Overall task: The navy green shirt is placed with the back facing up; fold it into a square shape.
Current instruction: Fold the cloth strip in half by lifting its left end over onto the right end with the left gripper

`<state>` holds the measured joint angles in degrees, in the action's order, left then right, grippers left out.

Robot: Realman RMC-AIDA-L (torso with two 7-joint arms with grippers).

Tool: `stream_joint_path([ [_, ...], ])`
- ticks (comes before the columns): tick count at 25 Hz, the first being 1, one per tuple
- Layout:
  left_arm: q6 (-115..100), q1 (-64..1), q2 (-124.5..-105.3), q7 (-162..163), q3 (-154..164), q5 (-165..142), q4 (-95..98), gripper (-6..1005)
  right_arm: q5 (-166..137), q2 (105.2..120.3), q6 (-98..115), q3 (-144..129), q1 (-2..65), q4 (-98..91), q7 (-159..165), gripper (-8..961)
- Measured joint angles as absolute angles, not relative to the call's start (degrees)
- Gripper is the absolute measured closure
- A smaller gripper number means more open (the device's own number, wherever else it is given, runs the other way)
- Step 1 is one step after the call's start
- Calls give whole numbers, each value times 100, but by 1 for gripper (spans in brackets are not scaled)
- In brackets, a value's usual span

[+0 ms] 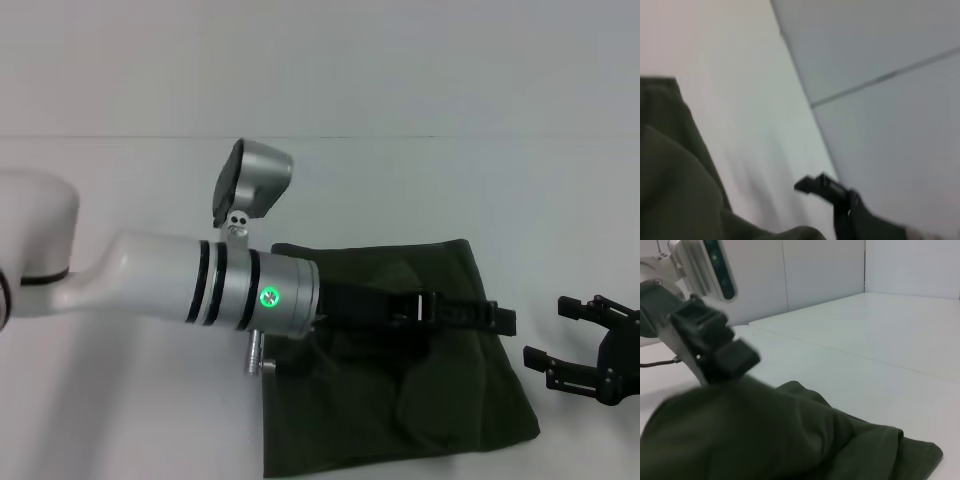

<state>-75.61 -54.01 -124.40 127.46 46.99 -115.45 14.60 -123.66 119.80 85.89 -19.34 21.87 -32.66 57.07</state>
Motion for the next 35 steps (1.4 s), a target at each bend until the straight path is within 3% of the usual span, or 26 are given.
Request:
stream_joint_path([
  [23,-7455,-6514,-12449,13765,6669,-11546,2429,75,-12366,11972,8510,-1933,2117,-3262,5704,38],
  [35,-7516,-6598,-12443,13816,6962,-11536,2749,76,-12366,11971,8507,-1792,2039,-3304,5704,37],
])
